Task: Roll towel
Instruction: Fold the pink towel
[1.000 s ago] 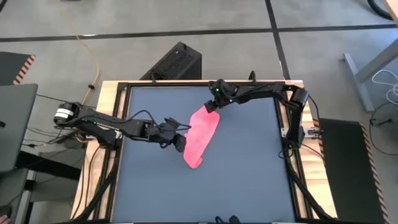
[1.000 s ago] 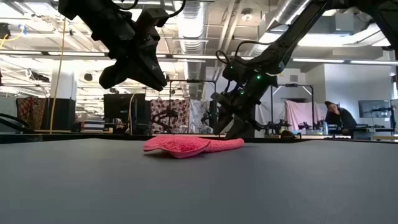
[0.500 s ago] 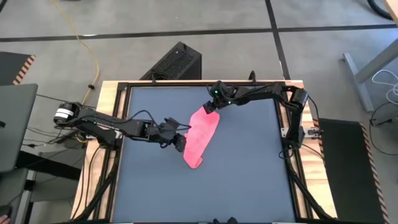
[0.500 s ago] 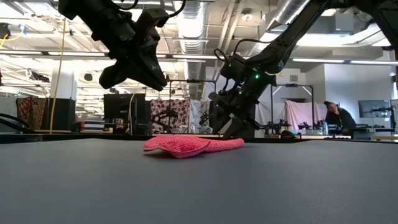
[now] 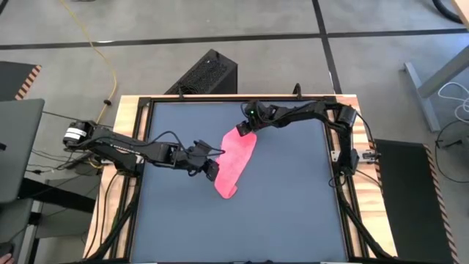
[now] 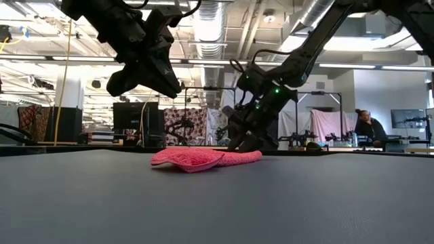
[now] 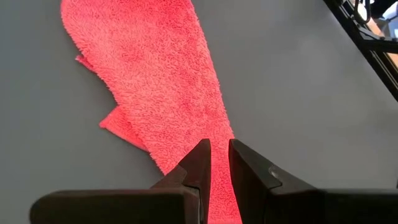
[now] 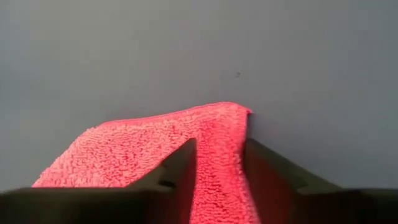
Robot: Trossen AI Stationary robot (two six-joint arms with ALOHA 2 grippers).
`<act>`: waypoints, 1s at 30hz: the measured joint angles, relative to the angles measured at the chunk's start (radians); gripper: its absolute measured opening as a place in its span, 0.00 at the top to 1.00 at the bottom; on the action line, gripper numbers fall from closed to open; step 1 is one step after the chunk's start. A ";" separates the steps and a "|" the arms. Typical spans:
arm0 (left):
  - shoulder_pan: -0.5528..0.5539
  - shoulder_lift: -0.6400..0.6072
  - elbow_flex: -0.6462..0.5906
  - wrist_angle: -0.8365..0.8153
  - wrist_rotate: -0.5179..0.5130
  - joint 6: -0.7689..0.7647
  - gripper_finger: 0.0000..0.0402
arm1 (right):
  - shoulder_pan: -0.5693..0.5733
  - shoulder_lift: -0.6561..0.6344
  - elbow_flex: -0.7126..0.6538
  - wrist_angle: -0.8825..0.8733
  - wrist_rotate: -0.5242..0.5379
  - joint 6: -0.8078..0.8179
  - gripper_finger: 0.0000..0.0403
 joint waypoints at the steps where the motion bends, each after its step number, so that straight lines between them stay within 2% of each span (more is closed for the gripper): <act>1: 0.000 0.000 0.000 0.000 0.000 0.000 0.89 | 0.000 -0.003 -0.001 0.001 0.000 -0.001 0.75; 4: 0.000 0.000 0.000 0.000 0.000 0.000 0.89 | 0.000 -0.008 -0.002 0.008 -0.024 -0.019 0.93; 5: 0.000 0.000 0.000 0.000 0.000 0.000 0.89 | 0.001 -0.009 -0.002 0.010 -0.034 -0.023 0.96; 12: 0.000 0.000 0.000 -0.003 -0.001 0.000 0.89 | 0.008 -0.054 -0.007 -0.010 -0.130 0.007 0.97; 24: 0.000 0.000 0.000 0.002 -0.070 0.031 0.89 | 0.011 -0.389 -0.003 -0.060 -0.062 -0.050 0.98; 30: 0.000 0.000 0.000 0.081 -0.116 0.088 0.89 | 0.060 -0.525 -0.004 -0.102 -0.052 -0.049 0.98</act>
